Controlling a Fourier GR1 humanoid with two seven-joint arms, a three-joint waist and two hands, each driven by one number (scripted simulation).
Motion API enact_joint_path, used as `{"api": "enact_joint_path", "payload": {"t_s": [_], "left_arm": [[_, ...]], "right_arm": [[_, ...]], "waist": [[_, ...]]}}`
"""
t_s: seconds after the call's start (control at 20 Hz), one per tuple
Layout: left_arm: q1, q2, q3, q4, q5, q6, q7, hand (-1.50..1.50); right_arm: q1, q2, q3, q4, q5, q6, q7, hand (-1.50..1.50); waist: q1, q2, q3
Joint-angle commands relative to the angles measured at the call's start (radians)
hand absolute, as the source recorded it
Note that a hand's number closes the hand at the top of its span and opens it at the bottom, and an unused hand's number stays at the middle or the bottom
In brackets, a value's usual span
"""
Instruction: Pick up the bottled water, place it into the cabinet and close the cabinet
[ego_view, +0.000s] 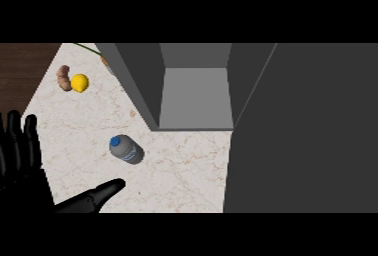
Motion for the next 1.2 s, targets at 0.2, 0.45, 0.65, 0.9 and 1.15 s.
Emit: {"api": "enact_joint_path", "payload": {"t_s": [0.2, 0.45, 0.65, 0.9, 1.15], "left_arm": [[0.078, -0.002, -0.281, -0.234, -0.340, 0.161, 0.279, -1.50], [0.104, -0.002, -0.336, -0.257, -0.422, 0.169, 0.330, -1.50], [0.081, -0.002, -0.348, -0.275, -0.460, 0.171, 0.392, -1.50], [0.133, 0.033, -0.346, -0.229, -0.400, 0.201, 0.317, -1.50], [0.096, 0.035, -0.313, -0.263, -0.449, 0.172, 0.436, -1.50]], "right_arm": [[0.099, 0.036, 0.189, -0.142, 0.101, -0.031, 0.083, -1.50], [0.106, 0.032, 0.229, -0.267, 0.133, -0.077, 0.214, -1.50], [0.091, 0.030, 0.232, -0.265, 0.133, -0.096, 0.220, -1.50], [0.056, 0.045, 0.282, -0.212, 0.183, -0.129, 0.195, -1.50], [0.052, 0.025, 0.267, -0.185, 0.181, -0.146, 0.167, -1.50]], "waist": [[0.003, 0.000, 0.000], [0.005, -0.001, -0.001], [0.005, -0.001, 0.000], [0.007, 0.001, -0.002], [0.005, 0.002, 0.000]]}}
